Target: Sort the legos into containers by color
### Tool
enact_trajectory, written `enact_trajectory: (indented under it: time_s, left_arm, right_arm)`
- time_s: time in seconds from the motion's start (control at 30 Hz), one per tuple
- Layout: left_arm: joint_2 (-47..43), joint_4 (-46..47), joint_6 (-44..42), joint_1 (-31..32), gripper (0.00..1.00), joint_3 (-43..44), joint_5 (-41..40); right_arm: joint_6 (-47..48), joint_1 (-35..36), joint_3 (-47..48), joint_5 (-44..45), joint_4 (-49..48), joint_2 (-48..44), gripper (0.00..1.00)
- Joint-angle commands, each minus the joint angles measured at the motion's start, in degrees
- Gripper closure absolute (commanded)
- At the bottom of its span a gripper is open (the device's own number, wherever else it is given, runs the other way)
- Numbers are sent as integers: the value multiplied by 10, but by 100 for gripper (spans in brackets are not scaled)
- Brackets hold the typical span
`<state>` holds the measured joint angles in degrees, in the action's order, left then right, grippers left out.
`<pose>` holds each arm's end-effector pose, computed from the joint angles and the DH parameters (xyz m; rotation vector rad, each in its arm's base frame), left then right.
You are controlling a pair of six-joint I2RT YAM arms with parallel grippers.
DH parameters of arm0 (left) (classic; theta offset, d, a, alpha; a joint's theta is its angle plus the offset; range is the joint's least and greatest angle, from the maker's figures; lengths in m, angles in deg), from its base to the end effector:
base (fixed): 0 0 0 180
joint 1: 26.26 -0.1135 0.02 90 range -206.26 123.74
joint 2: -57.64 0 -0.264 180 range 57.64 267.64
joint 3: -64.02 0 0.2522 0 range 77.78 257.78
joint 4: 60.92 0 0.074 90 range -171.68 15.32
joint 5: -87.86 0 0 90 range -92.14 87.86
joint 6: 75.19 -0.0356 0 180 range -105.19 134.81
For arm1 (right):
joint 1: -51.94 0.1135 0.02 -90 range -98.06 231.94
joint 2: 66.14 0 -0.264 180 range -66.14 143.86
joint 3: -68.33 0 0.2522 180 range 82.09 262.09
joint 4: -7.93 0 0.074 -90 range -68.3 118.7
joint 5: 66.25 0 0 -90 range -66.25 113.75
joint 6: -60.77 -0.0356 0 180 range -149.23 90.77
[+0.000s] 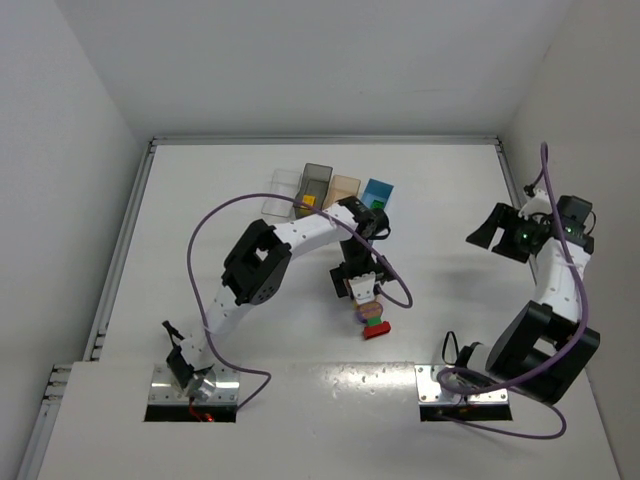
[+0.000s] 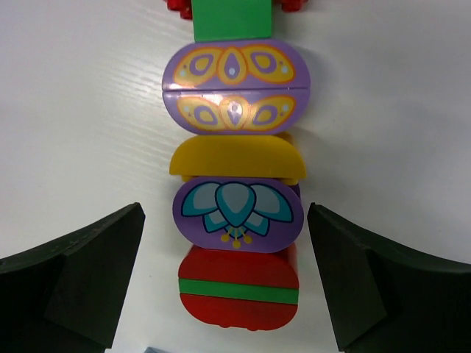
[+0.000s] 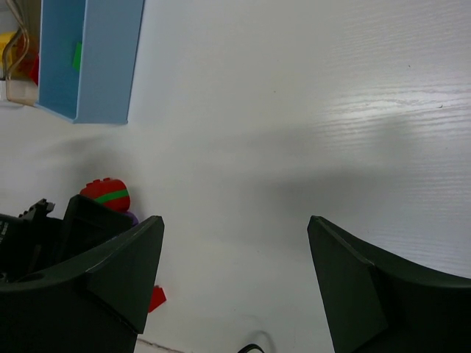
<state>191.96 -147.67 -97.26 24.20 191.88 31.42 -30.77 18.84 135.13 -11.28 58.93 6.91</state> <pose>0.2708 -0.3590 0.1705 2.7531 0.4468 -0.7624 0.2202 -0.1192 0.2518 0.4988 2.3424 0.5336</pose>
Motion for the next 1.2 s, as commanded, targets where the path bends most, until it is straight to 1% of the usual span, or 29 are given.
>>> enact_trajectory:
  time_s: [0.0,0.17,0.27,0.5,0.83,0.97,1.07,1.17]
  left_arm:
    - [12,-15,-61,-12,0,28,19]
    - [17,-15,-67,-12,3,23,6]
    - [17,-15,-67,-18,7,16,6]
    - [11,-15,-85,-18,10,-4,1]
    - [-6,-15,-97,-18,23,-41,1]
    - [-6,-15,-90,-7,22,-41,6]
    - [-11,-15,-80,-2,13,-35,12]
    - [-11,-15,-67,-2,11,-35,12]
  right_arm:
    - [0,-6,-2,-15,-1,1,20]
    - [0,-17,3,-15,5,13,20]
    - [0,-17,8,-15,5,18,20]
    - [0,-17,8,-21,-6,29,20]
    - [0,-17,8,-21,-6,29,20]
    - [0,-17,3,-26,-6,29,20]
    - [5,-17,3,-26,-6,29,20]
    - [5,-17,-2,-26,-6,29,20]
